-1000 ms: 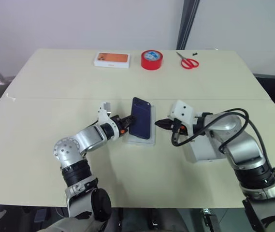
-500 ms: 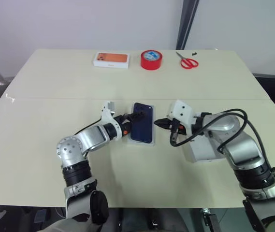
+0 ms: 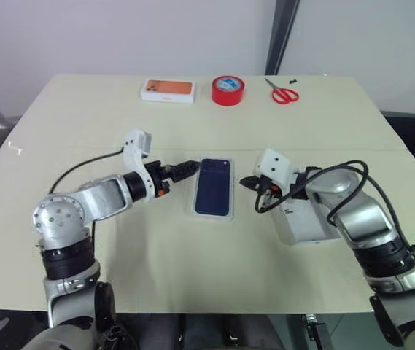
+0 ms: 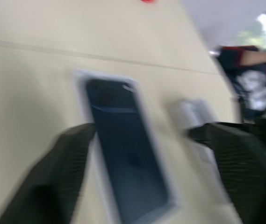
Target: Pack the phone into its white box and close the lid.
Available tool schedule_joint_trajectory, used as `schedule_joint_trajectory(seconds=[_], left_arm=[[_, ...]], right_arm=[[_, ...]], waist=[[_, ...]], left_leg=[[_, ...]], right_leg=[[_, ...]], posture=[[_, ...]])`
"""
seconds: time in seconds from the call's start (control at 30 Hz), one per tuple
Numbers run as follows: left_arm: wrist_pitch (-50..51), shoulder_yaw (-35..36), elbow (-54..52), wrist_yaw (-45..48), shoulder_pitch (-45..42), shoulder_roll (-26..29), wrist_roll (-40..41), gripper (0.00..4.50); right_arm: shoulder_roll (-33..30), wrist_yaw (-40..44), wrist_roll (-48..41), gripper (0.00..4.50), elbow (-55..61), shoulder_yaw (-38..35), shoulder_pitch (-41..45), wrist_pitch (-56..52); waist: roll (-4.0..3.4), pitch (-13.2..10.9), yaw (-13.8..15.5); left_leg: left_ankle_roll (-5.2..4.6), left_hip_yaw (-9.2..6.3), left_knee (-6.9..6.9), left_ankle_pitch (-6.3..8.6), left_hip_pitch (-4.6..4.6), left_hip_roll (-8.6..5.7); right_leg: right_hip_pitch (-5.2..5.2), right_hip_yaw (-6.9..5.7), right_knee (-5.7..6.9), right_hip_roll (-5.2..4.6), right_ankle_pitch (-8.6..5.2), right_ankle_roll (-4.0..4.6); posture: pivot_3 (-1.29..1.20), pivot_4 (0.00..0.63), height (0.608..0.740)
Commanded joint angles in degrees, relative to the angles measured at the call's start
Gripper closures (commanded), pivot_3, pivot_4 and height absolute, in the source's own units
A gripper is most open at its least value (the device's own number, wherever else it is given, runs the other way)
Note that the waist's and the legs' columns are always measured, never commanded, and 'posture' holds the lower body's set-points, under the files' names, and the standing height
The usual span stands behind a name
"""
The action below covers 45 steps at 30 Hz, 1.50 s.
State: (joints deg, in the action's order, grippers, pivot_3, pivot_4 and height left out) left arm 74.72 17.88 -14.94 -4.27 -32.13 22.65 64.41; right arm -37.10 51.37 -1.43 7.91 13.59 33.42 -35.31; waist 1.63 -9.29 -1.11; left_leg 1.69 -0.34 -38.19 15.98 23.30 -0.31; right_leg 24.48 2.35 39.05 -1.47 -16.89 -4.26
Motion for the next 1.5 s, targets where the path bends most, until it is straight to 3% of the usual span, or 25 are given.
schedule_joint_trajectory(seconds=[0.03, 0.1, 0.33, 0.53, 0.7, 1.07, 1.5], left_arm=[[-7.5, -11.8, -2.0, 7.9, 1.7, 8.7, -13.5, 2.37], [-11.4, -18.2, -0.7, 11.9, 1.9, 11.7, -19.3, 3.34], [-20.5, -30.6, 9.5, 18.9, -2.8, 7.6, -33.5, 3.34], [-21.6, -36.9, 13.6, 23.9, -5.2, 1.2, -39.2, 3.34], [-19.0, -36.8, 9.7, 27.7, -2.9, 0.1, -39.3, 3.34], [-10.7, -35.0, -4.0, 33.2, 3.6, 1.9, -36.1, 3.34], [-8.8, -35.4, -3.8, 35.0, 3.5, 0.2, -36.9, 3.34]], right_arm=[[0.0, -1.6, 2.9, 4.50, -1.7, 2.3, 2.7, -1.4], [0.3, -2.1, 4.8, 4.50, -2.0, 4.5, 3.1, -1.6], [4.7, -6.9, 10.4, 4.50, -6.2, 9.3, 5.5, -3.2], [6.8, -7.4, 11.7, 4.50, -6.4, 10.5, 6.2, -3.3], [5.6, -4.3, 10.5, 4.50, -1.0, 10.5, 4.0, -4.8], [-4.6, 4.2, 7.0, 4.50, 17.0, 9.6, -5.7, -10.4], [-10.0, 4.6, 5.7, 4.50, 18.7, 7.0, -7.6, -11.9]], waist=[[-0.01, 0.0, 0.0], [-0.02, 0.0, 0.3], [-0.01, 0.0, 0.5], [-0.01, 0.0, 0.3], [-0.03, 0.0, 0.3], [-0.03, 0.0, 0.4], [-0.02, 0.0, 0.5]], left_leg=[[0.03, 0.01, 0.02, -0.02, 0.00, -0.01], [0.04, 0.02, 0.03, -0.02, 0.00, -0.02], [-0.02, 0.03, -0.01, 0.00, 0.10, -0.05], [-0.07, 0.03, -0.02, 0.03, 0.09, -0.04], [-0.12, 0.03, -0.04, 0.05, 0.08, -0.04], [-0.19, 0.01, -0.05, 0.09, 0.07, -0.03], [-0.19, 0.01, -0.07, 0.09, 0.07, -0.03]], right_leg=[[0.00, 0.01, -0.01, 0.00, 0.00, 0.00], [0.00, 0.01, -0.05, -0.03, 0.00, 0.01], [0.00, -0.02, -0.16, -0.10, -0.01, 0.01], [0.02, -0.01, -0.08, -0.08, 0.00, 0.00], [0.02, -0.01, -0.04, -0.08, 0.00, 0.00], [-0.01, 0.00, -0.06, -0.09, -0.01, -0.01], [-0.03, -0.01, -0.06, -0.08, -0.01, -0.01]], posture=[[0.00, 0.150, 0.733], [0.00, 0.150, 0.733], [0.00, 0.150, 0.733], [0.00, 0.150, 0.733], [0.00, 0.150, 0.733], [0.00, 0.150, 0.733], [0.00, 0.150, 0.733]])
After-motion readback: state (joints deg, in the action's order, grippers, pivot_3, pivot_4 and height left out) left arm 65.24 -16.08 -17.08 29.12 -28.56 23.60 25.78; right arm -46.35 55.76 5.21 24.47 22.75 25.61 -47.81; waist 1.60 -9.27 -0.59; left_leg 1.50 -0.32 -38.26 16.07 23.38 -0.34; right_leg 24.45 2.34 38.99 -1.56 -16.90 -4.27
